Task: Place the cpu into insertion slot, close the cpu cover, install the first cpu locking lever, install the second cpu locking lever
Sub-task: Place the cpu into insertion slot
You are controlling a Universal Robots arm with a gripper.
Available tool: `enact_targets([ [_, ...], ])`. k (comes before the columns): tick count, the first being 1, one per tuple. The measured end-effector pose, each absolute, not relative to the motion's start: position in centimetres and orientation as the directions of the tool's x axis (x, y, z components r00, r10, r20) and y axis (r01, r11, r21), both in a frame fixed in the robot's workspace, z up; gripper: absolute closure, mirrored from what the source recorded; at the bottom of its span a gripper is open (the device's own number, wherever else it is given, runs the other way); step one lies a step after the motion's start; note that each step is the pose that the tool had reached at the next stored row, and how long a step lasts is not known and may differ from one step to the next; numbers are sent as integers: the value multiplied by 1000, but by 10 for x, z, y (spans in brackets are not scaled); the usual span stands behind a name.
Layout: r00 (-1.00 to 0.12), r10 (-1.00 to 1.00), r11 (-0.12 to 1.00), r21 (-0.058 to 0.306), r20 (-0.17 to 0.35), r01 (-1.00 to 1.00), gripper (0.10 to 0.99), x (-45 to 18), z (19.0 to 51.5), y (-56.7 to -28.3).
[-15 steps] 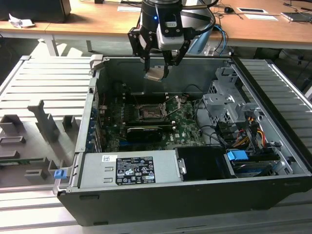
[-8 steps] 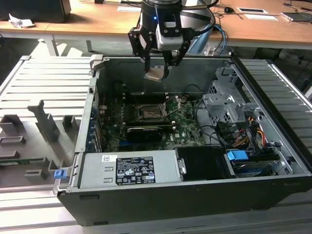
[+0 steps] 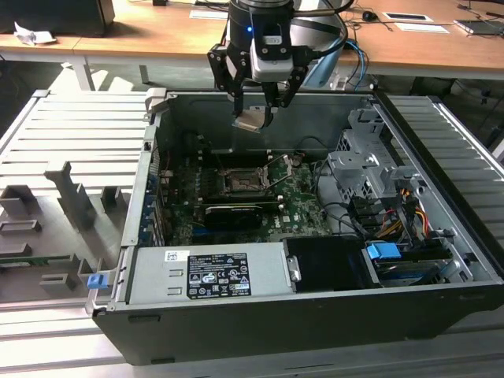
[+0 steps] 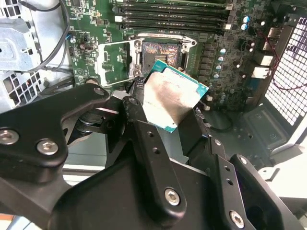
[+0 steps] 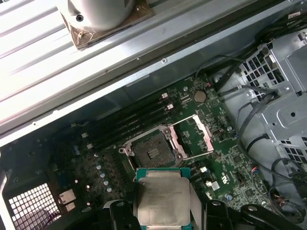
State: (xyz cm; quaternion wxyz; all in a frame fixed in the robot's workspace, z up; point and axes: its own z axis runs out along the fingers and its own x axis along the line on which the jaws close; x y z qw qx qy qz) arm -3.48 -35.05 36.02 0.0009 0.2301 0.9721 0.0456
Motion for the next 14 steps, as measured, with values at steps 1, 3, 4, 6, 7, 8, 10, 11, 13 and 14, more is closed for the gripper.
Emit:
enact_targets([
  [1,-892,451,888,89,19,451,557,-35,360,-350],
  [3,-890,456,886,89,19,456,557,-35,360,-351],
  [4,-889,458,885,89,19,458,557,-35,360,-351],
  [6,-886,464,881,89,19,464,557,-35,360,-351],
  [7,-884,467,880,89,19,467,557,-35,360,-350],
  [8,-883,469,879,89,19,469,557,-35,360,-350],
  [10,-881,472,877,89,19,472,557,-35,360,-351],
  [11,-880,474,876,89,19,474,557,-35,360,-350],
  [13,-877,480,873,89,19,480,557,-35,360,-350],
  [14,-876,482,872,89,19,482,557,-35,360,-351],
])
